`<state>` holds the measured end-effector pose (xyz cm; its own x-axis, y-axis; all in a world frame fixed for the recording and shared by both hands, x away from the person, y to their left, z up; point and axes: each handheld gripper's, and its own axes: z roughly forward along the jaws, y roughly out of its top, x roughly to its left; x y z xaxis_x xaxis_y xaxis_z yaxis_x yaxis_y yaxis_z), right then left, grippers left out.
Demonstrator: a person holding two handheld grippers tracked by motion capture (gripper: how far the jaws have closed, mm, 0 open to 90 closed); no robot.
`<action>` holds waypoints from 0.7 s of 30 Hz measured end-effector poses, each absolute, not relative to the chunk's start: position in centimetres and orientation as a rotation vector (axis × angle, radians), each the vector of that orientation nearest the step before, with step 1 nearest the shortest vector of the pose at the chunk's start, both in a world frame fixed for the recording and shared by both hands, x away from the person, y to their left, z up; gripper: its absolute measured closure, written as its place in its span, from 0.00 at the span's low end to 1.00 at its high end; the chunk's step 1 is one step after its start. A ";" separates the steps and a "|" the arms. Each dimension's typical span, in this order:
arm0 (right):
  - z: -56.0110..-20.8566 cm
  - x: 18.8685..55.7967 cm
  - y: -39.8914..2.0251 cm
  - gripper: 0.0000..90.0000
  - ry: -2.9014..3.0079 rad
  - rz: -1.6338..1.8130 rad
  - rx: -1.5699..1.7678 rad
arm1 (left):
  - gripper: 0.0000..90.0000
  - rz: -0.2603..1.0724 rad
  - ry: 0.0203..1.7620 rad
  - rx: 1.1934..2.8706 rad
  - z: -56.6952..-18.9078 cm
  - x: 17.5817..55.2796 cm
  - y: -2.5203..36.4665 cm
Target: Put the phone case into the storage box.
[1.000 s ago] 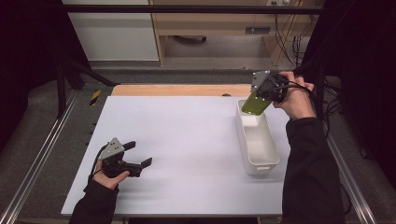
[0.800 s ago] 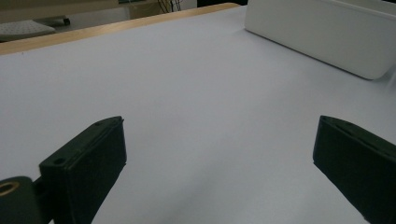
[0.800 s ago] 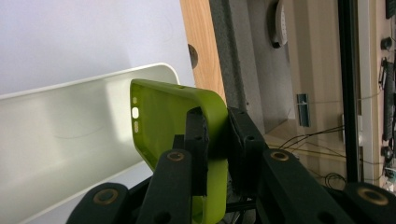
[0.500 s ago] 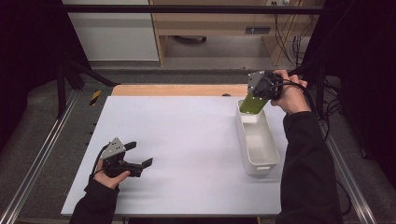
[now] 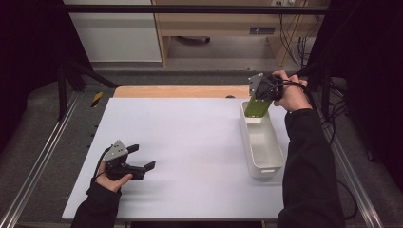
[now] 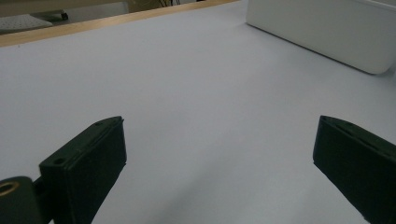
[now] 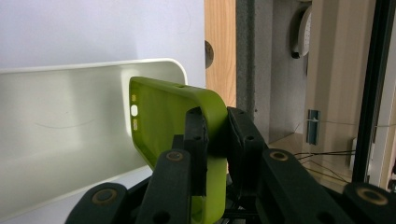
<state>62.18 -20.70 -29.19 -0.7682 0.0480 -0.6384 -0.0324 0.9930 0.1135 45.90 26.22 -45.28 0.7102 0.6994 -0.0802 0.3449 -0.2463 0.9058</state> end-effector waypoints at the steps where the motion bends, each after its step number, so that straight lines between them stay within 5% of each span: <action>1: -29.3 62.3 -20.7 0.88 2.445 0.150 0.008 | 0.03 0.416 0.817 1.853 -45.3 45.9 26.2; 21: -31.2 64.7 -19.8 0.88 2.492 0.114 -0.060 | 0.03 0.412 0.822 1.859 -45.5 46.0 26.3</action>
